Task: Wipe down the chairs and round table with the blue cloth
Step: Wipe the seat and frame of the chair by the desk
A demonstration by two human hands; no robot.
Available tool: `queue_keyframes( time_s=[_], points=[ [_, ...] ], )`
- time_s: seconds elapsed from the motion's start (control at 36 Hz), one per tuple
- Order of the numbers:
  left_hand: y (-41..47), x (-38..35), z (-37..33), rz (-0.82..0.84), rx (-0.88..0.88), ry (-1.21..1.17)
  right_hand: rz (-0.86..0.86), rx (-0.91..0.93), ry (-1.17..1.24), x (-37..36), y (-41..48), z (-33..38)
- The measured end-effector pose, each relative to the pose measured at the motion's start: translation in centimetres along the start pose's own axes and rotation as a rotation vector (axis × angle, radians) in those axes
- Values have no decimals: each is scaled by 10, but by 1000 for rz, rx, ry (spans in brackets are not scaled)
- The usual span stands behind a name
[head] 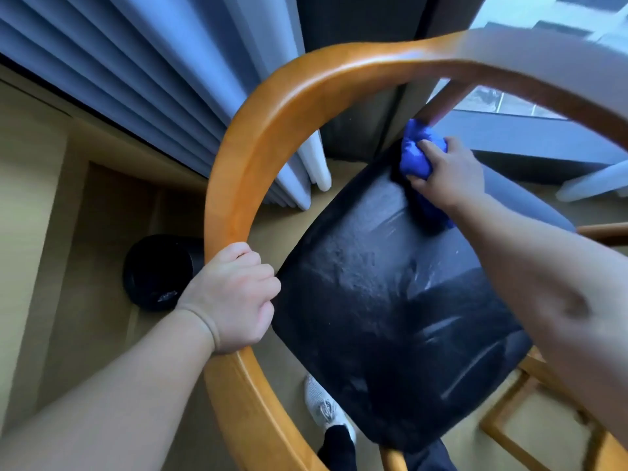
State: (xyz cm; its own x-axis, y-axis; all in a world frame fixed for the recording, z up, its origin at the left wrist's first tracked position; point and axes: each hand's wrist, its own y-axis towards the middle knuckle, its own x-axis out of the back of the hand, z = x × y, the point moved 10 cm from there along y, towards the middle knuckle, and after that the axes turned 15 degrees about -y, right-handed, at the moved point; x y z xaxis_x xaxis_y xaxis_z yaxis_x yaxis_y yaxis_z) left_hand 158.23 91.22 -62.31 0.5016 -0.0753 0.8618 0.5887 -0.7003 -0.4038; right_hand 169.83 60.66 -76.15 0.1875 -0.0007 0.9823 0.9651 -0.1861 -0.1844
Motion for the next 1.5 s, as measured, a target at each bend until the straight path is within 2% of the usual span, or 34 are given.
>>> queue_keyframes(
  time_s=[0.11,0.33,0.56,0.69,1.08,1.19,1.33,1.5],
  points=[
    [-1,-1,0,10,0,13,36,-102,60,-4,-17,12],
    [-3,-2,-1,22,11,32,114,-26,35,-16,-85,72],
    [-2,1,-2,-1,14,56,100,283,10,-34,-175,141],
    [0,1,-2,-5,16,73,24,358,21,-30,-170,141],
    [-1,0,-1,0,50,110,-1,540,-27,-29,-154,116],
    [-2,0,0,-11,52,109,-33,505,-70,-19,-131,77],
    [-1,0,1,-26,53,96,13,443,-131,-19,-105,32],
    [-1,-2,2,-36,42,106,36,20,-103,-7,-65,-74]
  ],
)
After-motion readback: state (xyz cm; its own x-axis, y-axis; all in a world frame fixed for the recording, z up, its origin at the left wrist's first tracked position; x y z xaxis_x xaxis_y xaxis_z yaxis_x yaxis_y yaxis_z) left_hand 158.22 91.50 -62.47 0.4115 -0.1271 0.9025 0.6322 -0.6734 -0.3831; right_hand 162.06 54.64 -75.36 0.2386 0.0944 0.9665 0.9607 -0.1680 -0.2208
